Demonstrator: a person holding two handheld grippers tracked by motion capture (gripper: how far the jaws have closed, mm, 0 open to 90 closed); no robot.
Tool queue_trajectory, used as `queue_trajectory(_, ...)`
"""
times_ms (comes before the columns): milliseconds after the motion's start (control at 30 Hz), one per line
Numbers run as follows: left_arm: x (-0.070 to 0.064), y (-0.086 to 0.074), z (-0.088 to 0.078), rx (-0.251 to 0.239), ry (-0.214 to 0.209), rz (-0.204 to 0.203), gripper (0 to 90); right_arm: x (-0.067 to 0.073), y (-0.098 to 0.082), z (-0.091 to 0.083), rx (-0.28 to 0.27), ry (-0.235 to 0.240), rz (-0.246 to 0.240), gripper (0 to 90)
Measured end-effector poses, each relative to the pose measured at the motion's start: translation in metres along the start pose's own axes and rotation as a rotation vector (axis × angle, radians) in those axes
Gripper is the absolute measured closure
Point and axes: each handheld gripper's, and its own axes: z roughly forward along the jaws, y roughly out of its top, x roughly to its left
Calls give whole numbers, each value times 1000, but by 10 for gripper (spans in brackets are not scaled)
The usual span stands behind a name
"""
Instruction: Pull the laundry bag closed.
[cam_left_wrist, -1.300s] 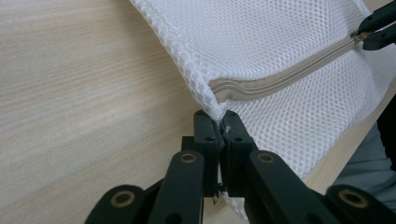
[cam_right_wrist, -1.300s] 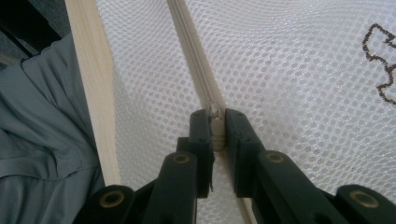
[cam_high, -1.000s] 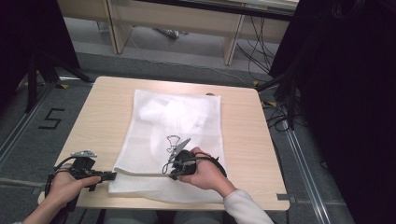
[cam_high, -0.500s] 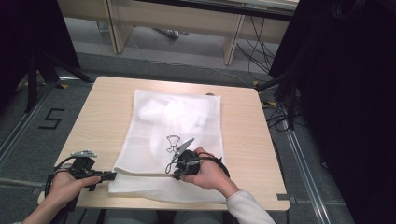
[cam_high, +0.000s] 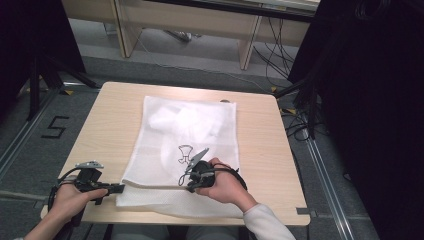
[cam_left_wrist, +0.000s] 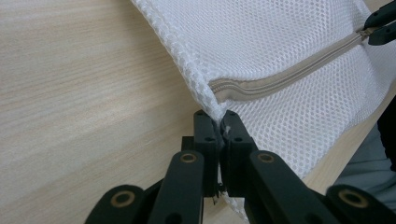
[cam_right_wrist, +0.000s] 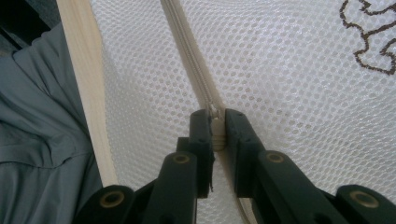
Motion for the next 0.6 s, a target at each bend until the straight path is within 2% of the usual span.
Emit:
queue_trajectory(100, 0, 0, 0, 0, 0, 0, 862, -1, -1, -1, 0, -4, -2, 826)
queue_trajectory(133, 0, 0, 0, -2, 0, -3, 862, -1, -2, -2, 3, -3, 16, 826)
queue_trajectory(167, 0, 0, 0, -2, 3, -1, 862, -1, -2, -2, 3, -3, 16, 826)
queue_trajectory(200, 0, 0, 0, -2, 1, -2, 862, -2, -3, -2, 2, -4, -4, 826)
queue_trajectory(233, 0, 0, 0, 2, 0, 2, 862, -2, -3, -2, 2, -4, -4, 826)
queue_trajectory(267, 0, 0, 0, 2, 1, 2, 862, -1, -3, -2, 5, -9, 17, 826)
queue_trajectory(300, 0, 0, 0, -1, 3, -1, 862, -2, -3, -2, 2, -7, 3, 826)
queue_trajectory(400, 0, 0, 0, -1, 1, -1, 861, -1, -4, -4, 7, -14, 17, 826)
queue_trajectory(433, 0, 0, 0, 2, 1, 2, 862, -2, -4, -3, 3, -6, 1, 826)
queue_trajectory(600, 0, 0, 0, -3, 2, -1, 862, -2, -5, -5, 4, -12, 9, 826)
